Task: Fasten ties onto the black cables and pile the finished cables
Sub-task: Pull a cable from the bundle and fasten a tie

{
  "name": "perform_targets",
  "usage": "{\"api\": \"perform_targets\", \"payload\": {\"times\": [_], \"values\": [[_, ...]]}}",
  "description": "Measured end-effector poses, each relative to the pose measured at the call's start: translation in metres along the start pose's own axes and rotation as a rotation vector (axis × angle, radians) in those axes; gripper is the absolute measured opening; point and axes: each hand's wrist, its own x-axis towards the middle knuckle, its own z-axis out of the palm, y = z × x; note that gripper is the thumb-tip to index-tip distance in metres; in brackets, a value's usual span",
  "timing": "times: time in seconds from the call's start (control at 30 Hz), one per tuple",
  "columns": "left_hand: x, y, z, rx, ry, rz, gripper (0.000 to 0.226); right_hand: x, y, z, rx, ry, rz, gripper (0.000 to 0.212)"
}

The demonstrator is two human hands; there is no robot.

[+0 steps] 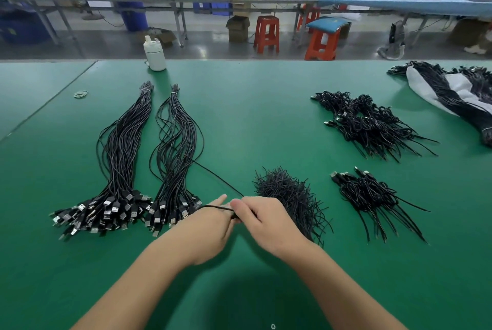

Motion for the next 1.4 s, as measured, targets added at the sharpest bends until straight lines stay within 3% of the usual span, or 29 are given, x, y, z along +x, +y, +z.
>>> {"api": "perform_targets", "payload": {"times": [0.13, 0.27, 0.3, 0.37, 0.47, 0.6, 0.77, 1.0, 1.07, 1.13, 1.27, 1.33, 1.4], "values": [[-0.004, -0.006, -0.005, -0.344, 0.111, 0.063, 0.036, 0.001, -0.003, 0.001, 0.506, -0.031, 0.164, 0.051], [-0.008, -0.013, -0.008, -0.380, 0.183, -0.012, 0.034, 0.002, 0.000, 0.002, 0.748, -0.111, 0.313, 0.038], [-0.007, -0.016, -0.007, -0.382, 0.193, -0.032, 0.026, 0.001, 0.001, 0.003, 0.766, -0.118, 0.319, 0.038], [-0.006, -0.019, -0.009, -0.411, 0.175, -0.076, 0.035, 0.000, 0.000, 0.004, 0.809, -0.130, 0.314, 0.038], [-0.005, -0.019, -0.011, -0.617, 0.141, -0.057, 0.044, -0.001, -0.002, 0.006, 0.893, -0.138, 0.281, 0.036], [-0.005, -0.019, -0.010, -0.946, 0.081, -0.006, 0.040, -0.003, -0.003, 0.008, 0.965, -0.135, 0.252, 0.034], [-0.006, -0.020, -0.001, -1.213, 0.106, 0.034, 0.064, -0.005, -0.004, 0.013, 1.045, -0.156, 0.247, 0.034], [-0.002, -0.023, 0.007, -1.479, 0.065, 0.096, 0.057, -0.006, -0.003, 0.019, 1.150, -0.139, 0.262, 0.035], [-0.001, -0.018, 0.005, -1.559, 0.114, 0.120, 0.055, -0.005, -0.002, 0.020, 1.135, -0.141, 0.273, 0.036], [0.004, -0.006, -0.001, -1.607, 0.278, 0.078, 0.052, -0.006, -0.001, 0.022, 1.086, -0.166, 0.276, 0.036], [0.012, 0.003, -0.028, -1.990, 0.599, 0.027, 0.051, -0.006, -0.002, 0.034, 0.965, -0.215, 0.296, 0.042], [0.008, 0.000, -0.046, -2.023, 0.617, 0.022, 0.044, -0.005, -0.001, 0.037, 0.962, -0.186, 0.314, 0.043], [0.000, -0.002, -0.055, -1.979, 0.501, 0.062, 0.039, 0.000, 0.003, 0.036, 1.032, -0.145, 0.331, 0.043]]}}
